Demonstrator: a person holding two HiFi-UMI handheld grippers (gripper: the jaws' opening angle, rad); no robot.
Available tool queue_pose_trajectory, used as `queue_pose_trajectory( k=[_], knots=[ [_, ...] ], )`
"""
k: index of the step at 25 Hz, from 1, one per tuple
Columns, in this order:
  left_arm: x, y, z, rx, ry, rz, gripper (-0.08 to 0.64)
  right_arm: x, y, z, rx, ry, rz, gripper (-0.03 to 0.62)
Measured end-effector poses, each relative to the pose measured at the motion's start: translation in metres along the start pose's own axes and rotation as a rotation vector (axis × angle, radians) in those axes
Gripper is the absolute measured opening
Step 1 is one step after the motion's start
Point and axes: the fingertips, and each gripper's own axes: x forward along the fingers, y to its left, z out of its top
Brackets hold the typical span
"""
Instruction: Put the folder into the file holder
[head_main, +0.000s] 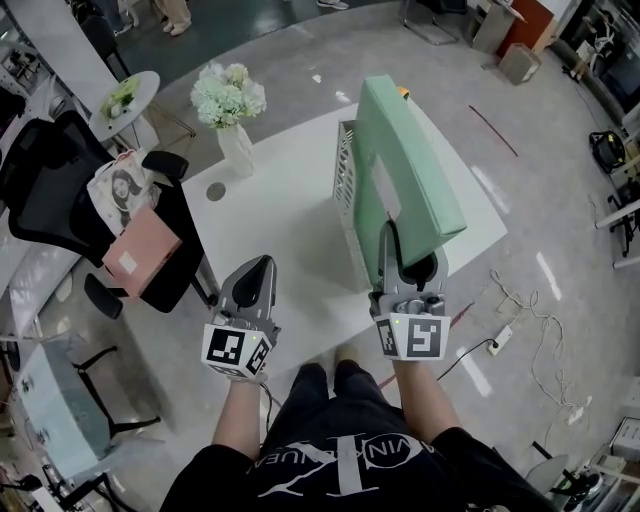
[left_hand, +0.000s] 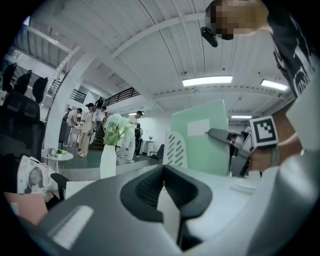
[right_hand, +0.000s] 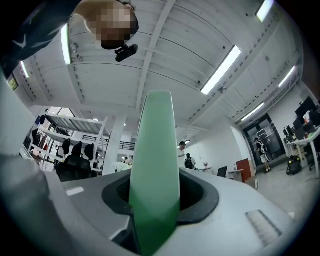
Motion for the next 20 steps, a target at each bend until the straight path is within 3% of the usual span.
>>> queue_pose_trajectory(
  k=[10, 20],
  knots=[
    [0.000, -0.004, -0.004, -0.005, 0.009, -0.003, 0.000, -0.007, 0.005, -0.027, -0.032, 0.092, 0.007, 0.186],
    [0.000, -0.015, -0.006, -0.004, 0.009, -0.026, 0.000, -0.015, 0.004, -0.060, -0.058, 0.277, 0.021, 0.192]
  ],
)
